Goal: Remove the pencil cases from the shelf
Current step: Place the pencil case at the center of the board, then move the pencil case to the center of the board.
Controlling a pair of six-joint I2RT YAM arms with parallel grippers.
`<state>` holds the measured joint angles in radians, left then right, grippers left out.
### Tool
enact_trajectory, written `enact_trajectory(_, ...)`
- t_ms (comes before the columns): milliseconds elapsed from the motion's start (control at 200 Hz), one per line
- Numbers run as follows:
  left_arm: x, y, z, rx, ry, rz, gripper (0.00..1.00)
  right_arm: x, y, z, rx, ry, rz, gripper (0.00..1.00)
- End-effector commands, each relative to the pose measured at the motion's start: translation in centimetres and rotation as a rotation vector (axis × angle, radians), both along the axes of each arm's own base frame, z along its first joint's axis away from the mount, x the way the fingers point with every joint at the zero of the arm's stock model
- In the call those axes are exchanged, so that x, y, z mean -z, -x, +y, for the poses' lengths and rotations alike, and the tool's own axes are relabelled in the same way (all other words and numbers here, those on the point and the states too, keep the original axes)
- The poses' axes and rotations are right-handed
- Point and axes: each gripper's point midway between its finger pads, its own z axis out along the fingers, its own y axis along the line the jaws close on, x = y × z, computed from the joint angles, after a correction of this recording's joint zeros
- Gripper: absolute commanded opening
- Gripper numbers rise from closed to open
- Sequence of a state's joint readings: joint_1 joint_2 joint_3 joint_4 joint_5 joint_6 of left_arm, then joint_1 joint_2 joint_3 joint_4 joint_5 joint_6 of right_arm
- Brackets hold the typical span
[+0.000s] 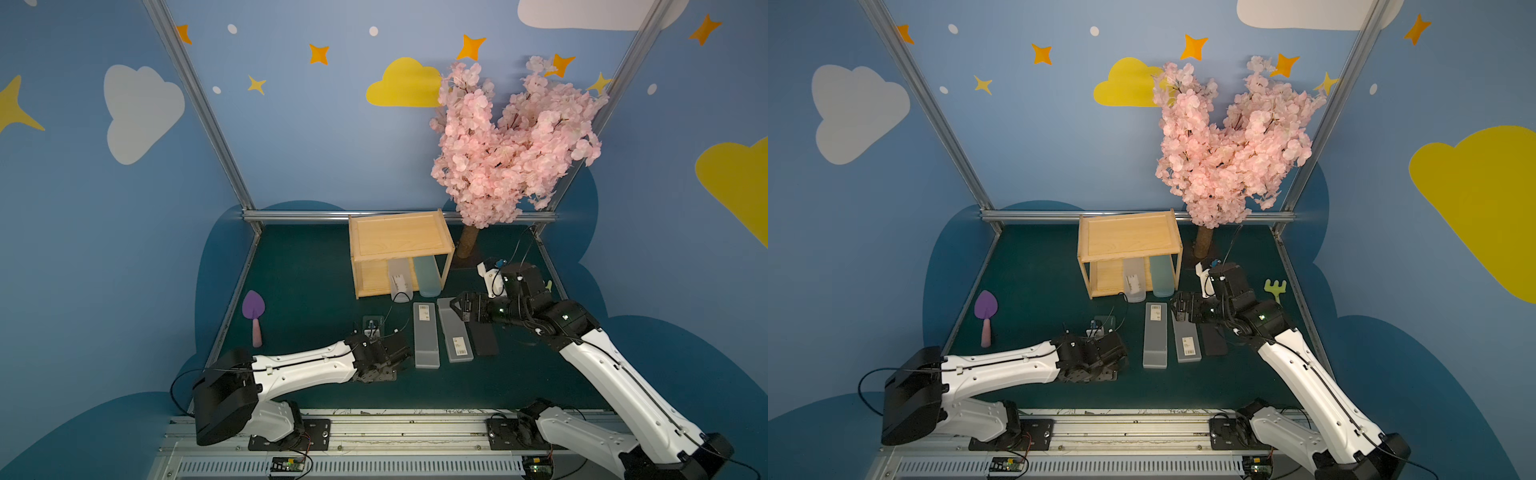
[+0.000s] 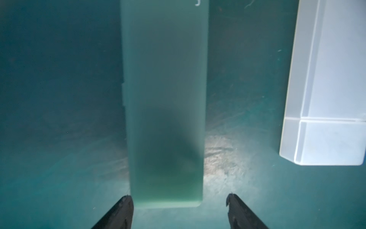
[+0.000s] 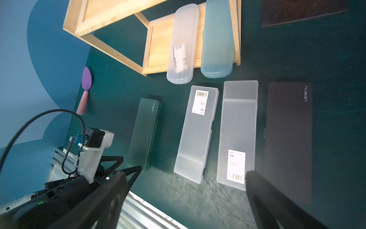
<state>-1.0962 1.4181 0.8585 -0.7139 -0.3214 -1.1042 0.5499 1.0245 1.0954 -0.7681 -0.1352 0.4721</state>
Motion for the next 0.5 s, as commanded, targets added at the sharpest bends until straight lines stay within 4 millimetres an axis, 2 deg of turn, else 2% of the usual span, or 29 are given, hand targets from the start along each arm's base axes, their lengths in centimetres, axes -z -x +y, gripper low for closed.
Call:
enact_trajectory(0, 0.0, -0.4, -0.7, 0.014, 0.016, 0.01, 0.82, -0.3, -0.5, 0.2, 0.003, -0.001, -0.022, 0.98)
enact_trajectory(65, -0.7, -0.6, -0.6, 0.023, 0.022, -0.006, 0.89, -0.1, -0.6, 0.2, 0.004, 0.008, -0.021, 0.98)
enact_trajectory(120, -1.9, -1.1, 0.3, 0.016, 0.007, -0.038, 0.92, 0.1, -0.8, 0.2, 0.006, 0.015, -0.018, 0.98)
enact_trajectory(235, -4.3, -2.8, 3.6, -0.03, -0.033, -0.128, 0.99, 0.5, -1.3, 0.4, 0.005, 0.018, -0.016, 0.98)
enact_trajectory(340, -3.7, -4.7, 5.1, -0.027, -0.001, -0.124, 1.0, 1.0, -1.7, 0.9, 0.0, 0.015, -0.004, 0.98)
enact_trajectory(496, -3.0, -7.0, 4.2, 0.018, 0.042, -0.088, 1.0, 1.4, -2.1, 1.4, -0.009, 0.015, 0.008, 0.98)
